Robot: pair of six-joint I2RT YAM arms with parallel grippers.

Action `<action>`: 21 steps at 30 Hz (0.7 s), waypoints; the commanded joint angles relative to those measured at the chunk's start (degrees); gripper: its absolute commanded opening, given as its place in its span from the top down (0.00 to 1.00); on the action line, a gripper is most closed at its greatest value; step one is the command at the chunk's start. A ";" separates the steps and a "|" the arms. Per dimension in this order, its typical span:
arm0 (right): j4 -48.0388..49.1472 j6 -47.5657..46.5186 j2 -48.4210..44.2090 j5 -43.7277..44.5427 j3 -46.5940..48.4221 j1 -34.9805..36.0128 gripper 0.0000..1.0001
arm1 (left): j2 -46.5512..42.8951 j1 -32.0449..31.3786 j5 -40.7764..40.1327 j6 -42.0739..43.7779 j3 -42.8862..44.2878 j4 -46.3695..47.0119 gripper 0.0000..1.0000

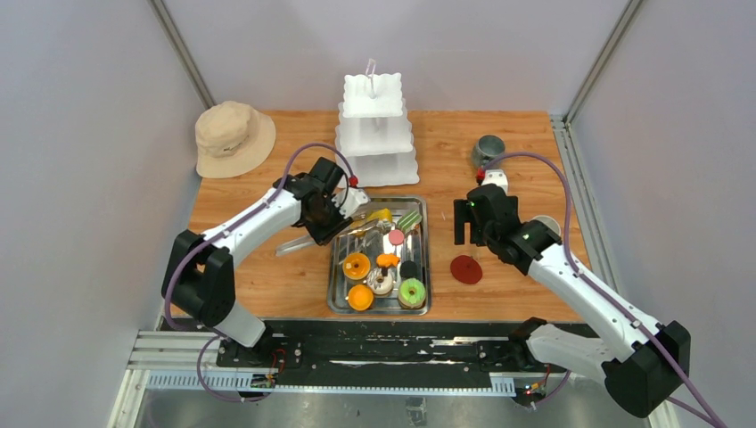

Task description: Serve the afternoon tea

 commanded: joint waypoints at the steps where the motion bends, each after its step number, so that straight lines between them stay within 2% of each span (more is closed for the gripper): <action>1: -1.39 -0.58 0.11 1.01 0.28 0.34 0.12 | 1.91 -0.40 -0.48 0.85 0.98 1.81 0.58; 11: -1.38 -0.43 0.09 1.10 -0.05 0.36 0.12 | 3.27 -1.55 -1.51 0.08 1.74 2.03 0.54; 21: -1.48 -0.30 0.46 1.10 0.02 0.32 0.12 | 1.67 -2.51 2.09 0.12 1.86 1.19 0.54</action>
